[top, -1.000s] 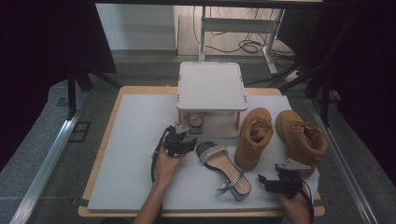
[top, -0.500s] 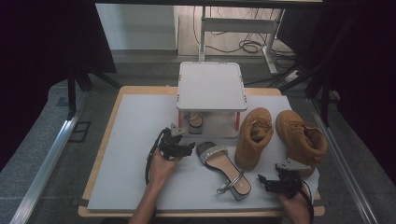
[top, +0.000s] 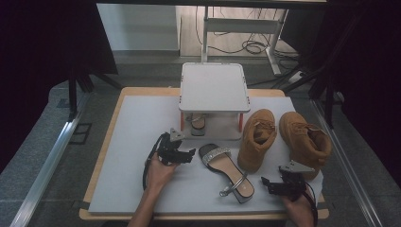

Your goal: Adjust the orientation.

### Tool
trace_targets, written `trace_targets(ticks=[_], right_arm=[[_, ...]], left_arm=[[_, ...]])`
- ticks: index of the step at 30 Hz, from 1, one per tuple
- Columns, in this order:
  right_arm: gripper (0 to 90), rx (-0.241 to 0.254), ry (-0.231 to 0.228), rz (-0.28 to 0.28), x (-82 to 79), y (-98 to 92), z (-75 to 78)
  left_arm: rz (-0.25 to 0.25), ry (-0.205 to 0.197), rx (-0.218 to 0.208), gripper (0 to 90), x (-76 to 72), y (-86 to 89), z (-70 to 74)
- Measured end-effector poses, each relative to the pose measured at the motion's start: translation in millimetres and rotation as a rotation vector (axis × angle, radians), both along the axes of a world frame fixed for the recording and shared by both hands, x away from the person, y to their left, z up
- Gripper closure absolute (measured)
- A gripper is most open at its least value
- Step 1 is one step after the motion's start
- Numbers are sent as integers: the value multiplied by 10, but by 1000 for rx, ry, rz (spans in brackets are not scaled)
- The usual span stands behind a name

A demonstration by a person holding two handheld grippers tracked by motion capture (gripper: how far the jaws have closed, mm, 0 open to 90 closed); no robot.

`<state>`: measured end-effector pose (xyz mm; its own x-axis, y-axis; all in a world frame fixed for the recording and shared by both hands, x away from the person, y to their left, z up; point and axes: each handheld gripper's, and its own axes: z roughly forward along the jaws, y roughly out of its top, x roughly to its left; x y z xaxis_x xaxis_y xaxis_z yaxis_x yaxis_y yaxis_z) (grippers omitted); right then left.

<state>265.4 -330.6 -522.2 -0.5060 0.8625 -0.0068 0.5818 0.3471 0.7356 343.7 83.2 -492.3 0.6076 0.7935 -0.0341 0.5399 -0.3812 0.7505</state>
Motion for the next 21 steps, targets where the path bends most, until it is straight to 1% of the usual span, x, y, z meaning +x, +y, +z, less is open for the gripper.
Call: trace_targets(ticks=[3,10,13,18,21], right_arm=[[134,0,0,0,0,0,0],[134,0,0,0,0,0,0],[134,0,0,0,0,0,0],[134,0,0,0,0,0,0],[134,-1,0,0,0,0,0]], left_arm=[[-2,-3,-4,171,-28,37,9],[-20,-14,26,138,-103,115,-17],[-26,-5,20,133,-144,176,-38],[-30,4,26,124,-194,227,-55],[-26,13,25,121,-256,297,-68]])
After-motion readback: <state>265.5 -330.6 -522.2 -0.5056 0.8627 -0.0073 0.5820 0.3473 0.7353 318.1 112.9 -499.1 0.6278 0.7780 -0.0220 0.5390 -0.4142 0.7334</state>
